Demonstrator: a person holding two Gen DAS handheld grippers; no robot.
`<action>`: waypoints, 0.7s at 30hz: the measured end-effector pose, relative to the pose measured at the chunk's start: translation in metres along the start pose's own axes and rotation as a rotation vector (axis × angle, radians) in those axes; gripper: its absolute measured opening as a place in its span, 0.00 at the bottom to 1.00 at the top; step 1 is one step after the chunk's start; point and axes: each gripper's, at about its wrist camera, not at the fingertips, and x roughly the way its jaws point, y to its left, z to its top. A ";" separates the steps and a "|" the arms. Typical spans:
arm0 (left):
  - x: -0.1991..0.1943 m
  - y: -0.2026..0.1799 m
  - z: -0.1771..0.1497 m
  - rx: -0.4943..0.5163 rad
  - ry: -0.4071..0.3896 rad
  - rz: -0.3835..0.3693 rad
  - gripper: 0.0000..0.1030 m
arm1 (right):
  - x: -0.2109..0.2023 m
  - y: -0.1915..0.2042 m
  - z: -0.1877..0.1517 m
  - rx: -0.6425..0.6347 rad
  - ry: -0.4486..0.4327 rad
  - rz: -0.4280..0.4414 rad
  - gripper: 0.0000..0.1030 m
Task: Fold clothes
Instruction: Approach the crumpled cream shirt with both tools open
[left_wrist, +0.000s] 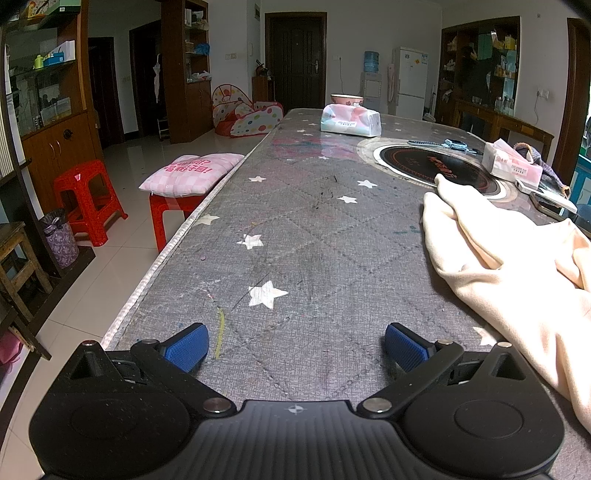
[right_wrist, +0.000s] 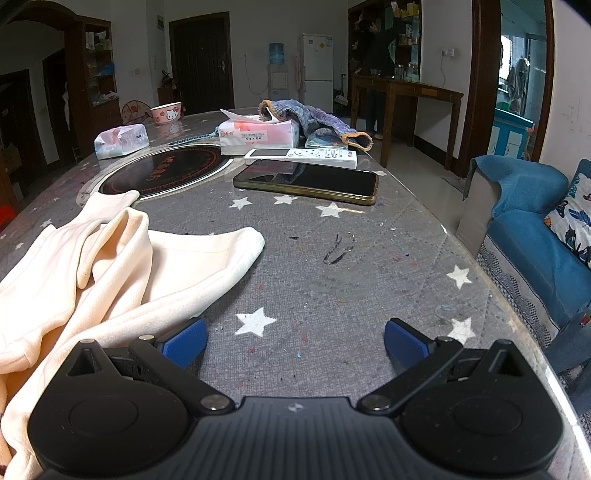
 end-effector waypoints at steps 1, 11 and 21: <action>-0.001 0.000 0.000 0.002 0.000 0.001 1.00 | -0.003 0.000 -0.001 -0.004 0.000 0.000 1.00; -0.016 -0.014 0.000 0.023 0.042 0.030 1.00 | -0.038 0.004 -0.008 -0.042 0.003 0.005 1.00; -0.048 -0.036 -0.007 0.045 0.057 0.007 1.00 | -0.082 0.014 -0.025 -0.105 -0.037 0.051 1.00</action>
